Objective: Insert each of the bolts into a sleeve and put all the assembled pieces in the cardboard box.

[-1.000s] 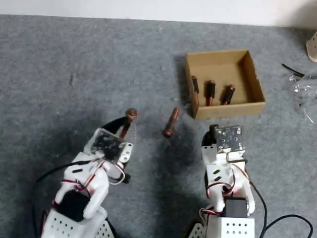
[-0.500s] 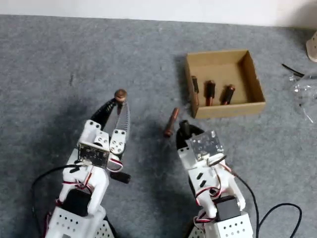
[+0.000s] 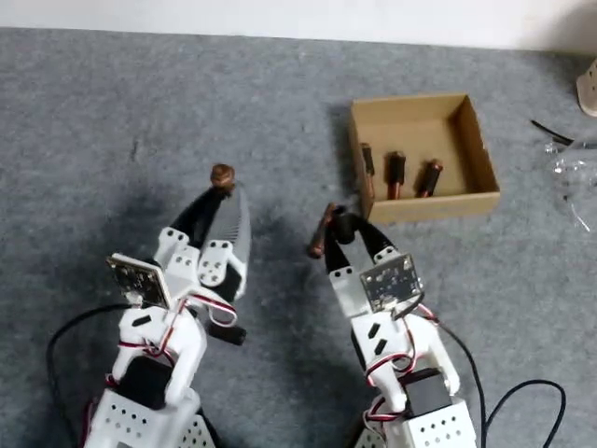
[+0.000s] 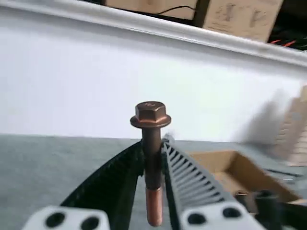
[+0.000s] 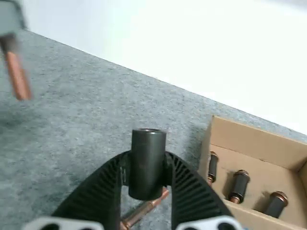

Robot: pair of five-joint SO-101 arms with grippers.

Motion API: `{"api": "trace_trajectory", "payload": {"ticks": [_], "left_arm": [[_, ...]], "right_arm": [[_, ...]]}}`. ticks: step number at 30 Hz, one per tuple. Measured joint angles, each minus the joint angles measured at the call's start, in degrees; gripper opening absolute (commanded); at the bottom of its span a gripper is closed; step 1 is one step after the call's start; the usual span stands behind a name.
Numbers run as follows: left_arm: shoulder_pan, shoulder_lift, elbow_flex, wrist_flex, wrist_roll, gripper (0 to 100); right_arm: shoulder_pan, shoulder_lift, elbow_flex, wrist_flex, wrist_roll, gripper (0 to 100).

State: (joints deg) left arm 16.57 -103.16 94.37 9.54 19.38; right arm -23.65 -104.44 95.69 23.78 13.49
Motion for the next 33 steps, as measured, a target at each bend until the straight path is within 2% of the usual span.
{"api": "trace_trajectory", "payload": {"ticks": [5,12,15,21,26,33], "left_arm": [[2.9,0.0,-0.1,0.0,5.5,1],[6.7,0.0,-0.1,0.0,6.2,1],[7.2,0.0,-0.1,0.0,7.5,1],[7.5,0.0,-0.1,0.0,15.6,1],[7.8,0.1,1.2,-0.3,16.4,1],[7.8,0.1,1.7,-4.8,16.4,1]], "right_arm": [[-3.1,0.0,0.0,2.6,0.1,0.5],[-8.7,0.0,0.0,5.7,6.5,0.5],[-9.1,0.0,0.0,6.1,7.3,0.5],[-9.3,0.0,0.0,6.1,7.5,0.5],[-9.3,0.0,0.0,6.1,7.5,0.5],[-9.3,0.0,0.0,6.1,7.5,0.5]]}}
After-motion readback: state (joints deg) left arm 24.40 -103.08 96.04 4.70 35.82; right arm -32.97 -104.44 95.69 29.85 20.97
